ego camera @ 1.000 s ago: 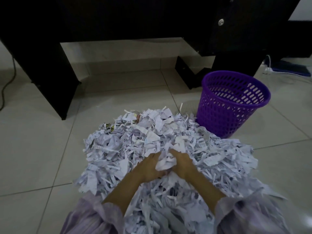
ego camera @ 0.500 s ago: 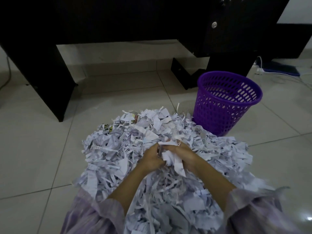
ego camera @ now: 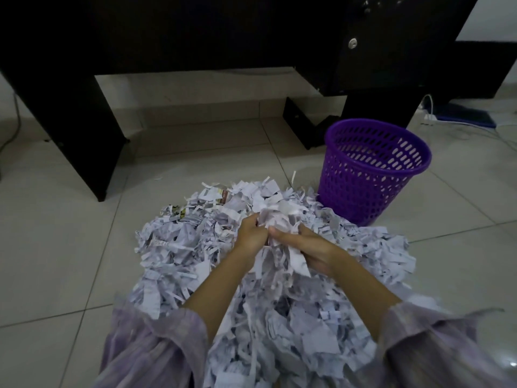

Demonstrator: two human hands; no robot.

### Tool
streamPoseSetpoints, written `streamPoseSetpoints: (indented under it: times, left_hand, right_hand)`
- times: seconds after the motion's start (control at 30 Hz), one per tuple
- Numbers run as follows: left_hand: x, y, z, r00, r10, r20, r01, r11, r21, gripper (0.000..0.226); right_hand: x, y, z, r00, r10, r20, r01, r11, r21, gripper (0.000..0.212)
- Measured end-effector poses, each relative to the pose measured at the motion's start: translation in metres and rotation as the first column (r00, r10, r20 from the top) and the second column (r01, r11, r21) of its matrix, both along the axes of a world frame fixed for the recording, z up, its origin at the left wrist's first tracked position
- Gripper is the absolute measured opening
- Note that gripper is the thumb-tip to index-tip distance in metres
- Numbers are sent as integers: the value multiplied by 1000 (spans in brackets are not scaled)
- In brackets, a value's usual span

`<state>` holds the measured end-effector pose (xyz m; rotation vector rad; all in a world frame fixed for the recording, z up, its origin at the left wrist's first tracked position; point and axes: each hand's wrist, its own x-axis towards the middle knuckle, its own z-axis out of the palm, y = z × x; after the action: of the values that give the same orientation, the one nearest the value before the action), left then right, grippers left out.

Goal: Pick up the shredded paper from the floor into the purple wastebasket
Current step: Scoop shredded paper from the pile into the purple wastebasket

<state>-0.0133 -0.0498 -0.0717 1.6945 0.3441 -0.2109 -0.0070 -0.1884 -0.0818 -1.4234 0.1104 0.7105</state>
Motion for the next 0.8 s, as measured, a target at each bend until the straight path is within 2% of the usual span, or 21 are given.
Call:
streamPoseSetpoints:
  times: [0.07,0.17,0.2,0.27,0.4,0.47,0.57,0.63,0.7,0.77,0.8]
  left_hand:
    - [-2,-2,6,999,3,-43,-7,995,-97,28]
    - [-2,-1,15,997,-57,-47,53,995,-79,23]
    - [0,0,14,997,-72,-32,69,993,-97,29]
    - [1,3,7,997,-79,-7,76,977,-198,54]
    - [-4,11,-13,987,-159,-1,150,928,-342,130]
    - [-10,8,-16,965,-263,0,251,920,-300,138]
    - [-12,-13,-22,932,-361,27,350,880,-322,130]
    - [-14,-29,-26,939,-334,78,336,846,-414,122]
    - [-14,-39,-25,954,-278,110,296,824,-484,101]
    - [-17,-38,-21,964,-241,111,265,852,-452,68]
    - [-17,-34,-18,971,-230,71,239,886,-398,63]
  right_hand:
    - [2,-4,0,999,-15,37,14,1000,24,93]
    - [2,-7,7,993,-18,118,13,999,45,51]
    - [-1,-8,15,990,-41,134,37,999,38,42]
    - [-1,-10,24,979,-133,156,127,991,49,22]
    - [12,-18,39,934,-330,137,313,941,130,37]
    - [23,-22,33,913,-390,118,363,910,201,41]
    - [25,-14,34,897,-434,80,413,889,198,51]
    - [22,-7,36,897,-433,86,413,892,185,40]
    - [21,-3,40,896,-436,88,412,888,205,31]
    - [23,-8,43,882,-466,66,437,862,256,29]
    - [26,-12,42,880,-472,48,442,852,280,28]
